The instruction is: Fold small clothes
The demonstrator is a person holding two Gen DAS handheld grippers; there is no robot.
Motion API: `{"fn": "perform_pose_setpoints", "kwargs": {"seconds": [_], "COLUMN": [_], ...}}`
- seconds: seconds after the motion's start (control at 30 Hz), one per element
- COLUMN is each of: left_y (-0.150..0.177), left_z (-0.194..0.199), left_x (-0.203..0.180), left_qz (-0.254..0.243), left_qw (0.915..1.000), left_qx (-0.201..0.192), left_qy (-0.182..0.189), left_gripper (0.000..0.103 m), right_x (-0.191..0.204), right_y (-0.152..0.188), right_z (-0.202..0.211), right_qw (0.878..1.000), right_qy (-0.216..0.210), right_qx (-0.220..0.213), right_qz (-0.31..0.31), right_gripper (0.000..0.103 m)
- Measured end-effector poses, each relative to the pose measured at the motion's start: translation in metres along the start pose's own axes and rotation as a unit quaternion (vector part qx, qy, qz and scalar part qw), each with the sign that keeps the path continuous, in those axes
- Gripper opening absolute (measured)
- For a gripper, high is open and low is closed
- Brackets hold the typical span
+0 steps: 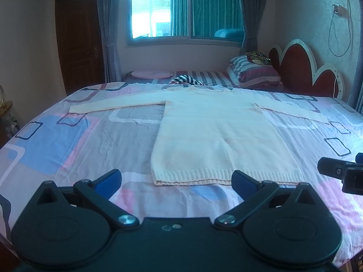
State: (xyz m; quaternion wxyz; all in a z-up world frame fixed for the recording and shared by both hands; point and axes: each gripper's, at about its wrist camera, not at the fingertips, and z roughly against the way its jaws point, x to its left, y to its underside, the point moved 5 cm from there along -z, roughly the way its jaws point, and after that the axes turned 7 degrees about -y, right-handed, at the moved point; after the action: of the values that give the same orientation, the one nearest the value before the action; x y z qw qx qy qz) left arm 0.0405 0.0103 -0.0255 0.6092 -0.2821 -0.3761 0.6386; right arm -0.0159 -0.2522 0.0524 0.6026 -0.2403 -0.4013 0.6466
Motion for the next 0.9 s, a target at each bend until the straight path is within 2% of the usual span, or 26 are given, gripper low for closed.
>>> {"fn": "perform_pose_setpoints", "kwargs": {"seconds": [0.23,0.4,0.6,0.7,0.9], "left_y": [-0.001,-0.009,-0.024,-0.031,-0.05], "left_z": [-0.014,-0.026,-0.037,-0.045,-0.073], "left_x": [-0.007,-0.013,-0.027,-0.035,-0.038], "left_qz": [0.006,0.031,0.021,0.008,0.02], "left_qw": [0.9998,0.9985,0.9983,0.9985,0.9975], "left_qx": [0.015,0.016,-0.011,-0.036,-0.033], "left_qy": [0.013,0.043,0.054,0.039,0.059], "left_gripper": [0.103,0.103,0.103,0.103,0.103], "right_x": [-0.017,-0.04,-0.065,-0.074,-0.103], "right_y": [-0.005,-0.014,-0.022,-0.028,-0.053], "right_z": [0.0,0.004,-0.004,-0.009,-0.031], "right_qw": [0.999,0.997,0.994,0.993,0.99], "right_qy": [0.023,0.043,0.067,0.076,0.103], "right_qx": [-0.008,-0.025,-0.03,-0.036,-0.054], "right_qz": [-0.035,-0.057,-0.082,-0.081,-0.085], "right_gripper": [0.103,0.103,0.103,0.103,0.103]}}
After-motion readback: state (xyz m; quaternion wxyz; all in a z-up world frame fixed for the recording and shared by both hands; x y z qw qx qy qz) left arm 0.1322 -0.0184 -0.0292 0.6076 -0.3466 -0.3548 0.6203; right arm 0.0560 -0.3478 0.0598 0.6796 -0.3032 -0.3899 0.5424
